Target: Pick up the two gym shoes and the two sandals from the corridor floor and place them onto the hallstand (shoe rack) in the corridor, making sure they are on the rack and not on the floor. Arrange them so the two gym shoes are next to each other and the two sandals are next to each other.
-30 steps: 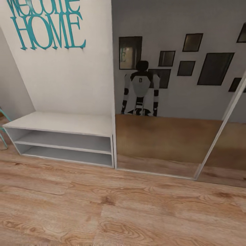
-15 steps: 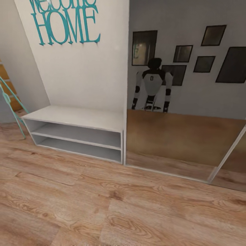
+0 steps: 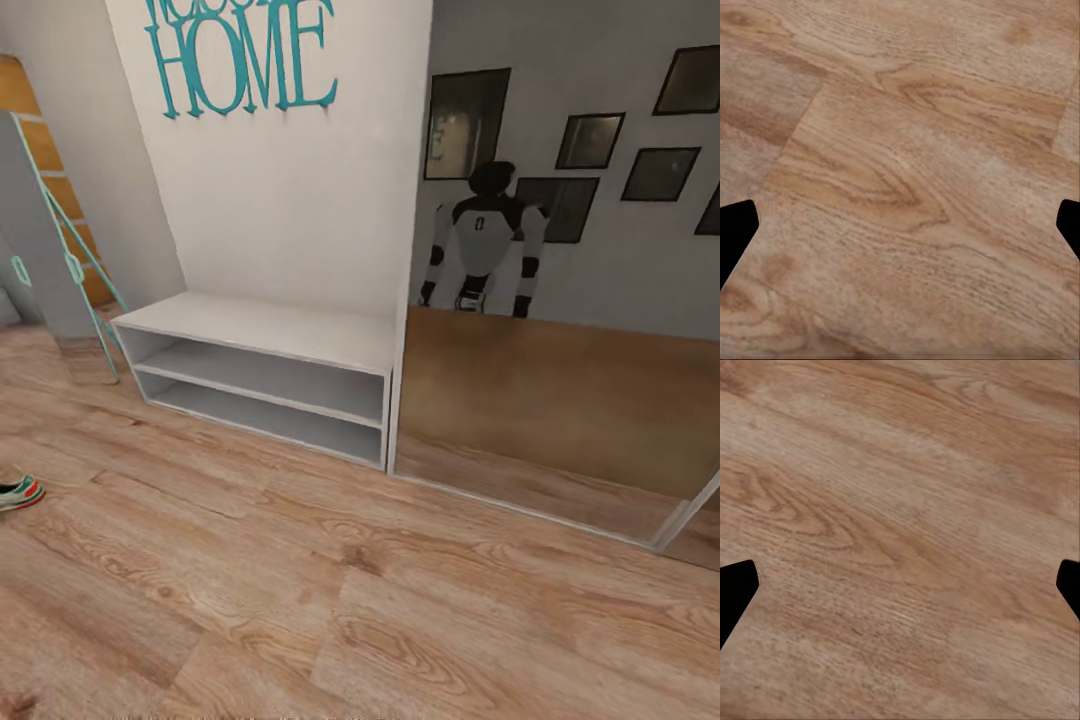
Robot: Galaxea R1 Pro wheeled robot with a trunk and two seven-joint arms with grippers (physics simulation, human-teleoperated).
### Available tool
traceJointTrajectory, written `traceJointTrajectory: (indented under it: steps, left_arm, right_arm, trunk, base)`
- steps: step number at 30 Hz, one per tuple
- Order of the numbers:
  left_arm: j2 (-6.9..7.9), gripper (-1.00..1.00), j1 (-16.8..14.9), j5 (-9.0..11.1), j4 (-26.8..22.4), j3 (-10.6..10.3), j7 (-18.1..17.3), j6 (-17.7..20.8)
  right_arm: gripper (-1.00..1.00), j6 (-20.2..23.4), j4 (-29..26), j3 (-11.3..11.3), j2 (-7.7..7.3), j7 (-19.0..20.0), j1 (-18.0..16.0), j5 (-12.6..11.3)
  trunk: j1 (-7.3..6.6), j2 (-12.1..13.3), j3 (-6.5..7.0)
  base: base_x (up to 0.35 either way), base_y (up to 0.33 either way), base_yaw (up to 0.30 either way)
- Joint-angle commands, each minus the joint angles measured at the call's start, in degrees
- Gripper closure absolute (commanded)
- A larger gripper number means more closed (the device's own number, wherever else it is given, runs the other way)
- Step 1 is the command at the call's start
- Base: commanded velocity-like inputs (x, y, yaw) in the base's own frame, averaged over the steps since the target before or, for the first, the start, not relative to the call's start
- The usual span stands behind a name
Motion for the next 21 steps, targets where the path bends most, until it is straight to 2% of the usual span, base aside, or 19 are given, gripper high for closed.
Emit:
traceJointTrajectory:
  steps: [1,16,21]
  left_arm:
    - [-0.01,-1.0,-0.04,0.13,0.06,0.0,0.04,-0.2]
    - [-0.03,-1.0,-0.04,0.13,0.06,-0.02,0.05,-0.19]
    - [-0.02,-1.0,-0.04,0.13,0.06,-0.03,0.03,-0.23]
  right_arm:
    - [-1.0,-0.17,0.02,0.04,-0.02,-0.02,0.0,-0.03]
    - [-1.0,-0.17,0.02,0.05,-0.02,-0.02,0.0,0.0]
    - [-1.0,-0.19,0.02,0.05,-0.02,-0.02,0.01,0.0]
  trunk:
    - [0.21,-0.43,-0.3]
    - [3.51,-6.45,-4.01]
    - [3.51,-6.45,-4.34]
  base:
    - [0.0,0.0,0.215]
    - [0.0,0.0,0.215]
    - [0.0,0.0,0.215]
